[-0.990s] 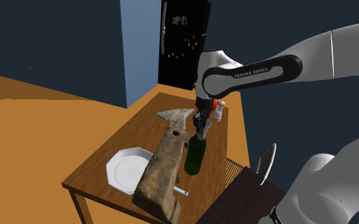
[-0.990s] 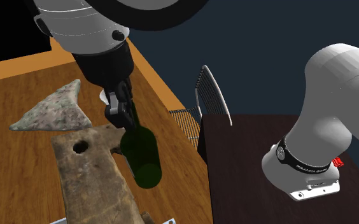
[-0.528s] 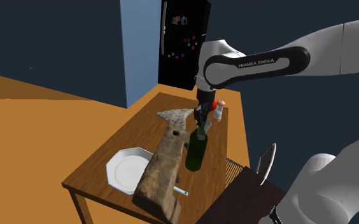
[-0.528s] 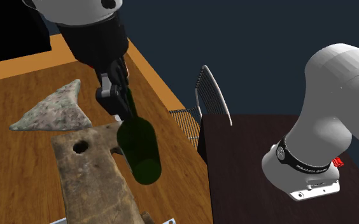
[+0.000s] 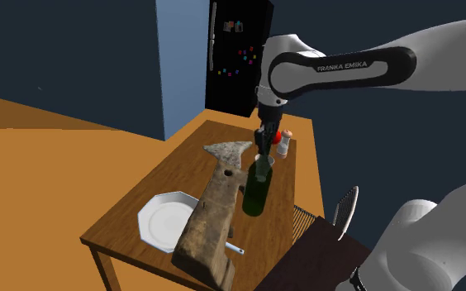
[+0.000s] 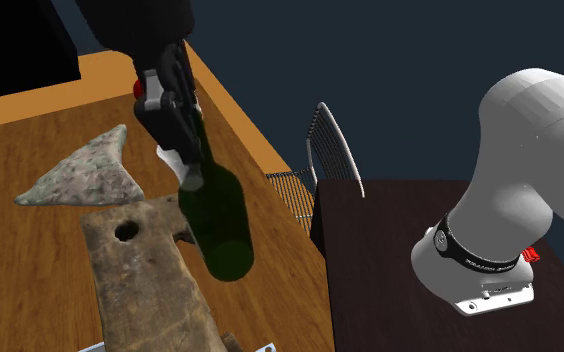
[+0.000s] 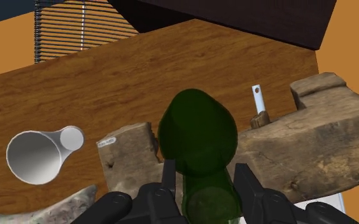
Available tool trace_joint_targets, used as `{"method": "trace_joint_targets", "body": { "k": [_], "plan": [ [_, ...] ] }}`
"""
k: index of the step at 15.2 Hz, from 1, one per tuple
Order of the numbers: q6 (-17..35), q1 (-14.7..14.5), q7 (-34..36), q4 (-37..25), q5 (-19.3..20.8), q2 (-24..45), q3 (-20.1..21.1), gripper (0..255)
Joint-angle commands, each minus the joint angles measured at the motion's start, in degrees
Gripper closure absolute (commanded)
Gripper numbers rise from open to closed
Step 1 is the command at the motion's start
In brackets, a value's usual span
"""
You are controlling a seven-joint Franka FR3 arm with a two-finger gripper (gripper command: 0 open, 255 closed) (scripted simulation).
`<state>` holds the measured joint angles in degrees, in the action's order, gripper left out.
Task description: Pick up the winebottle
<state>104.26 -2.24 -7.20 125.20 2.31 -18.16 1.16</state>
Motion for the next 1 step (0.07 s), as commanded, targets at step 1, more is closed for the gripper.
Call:
{"method": "trace_joint_targets", "body": {
  "k": [1],
  "plan": [
    [-0.4,0.0,0.0,-0.6,0.0,0.1,0.0,255]
  ]
}}
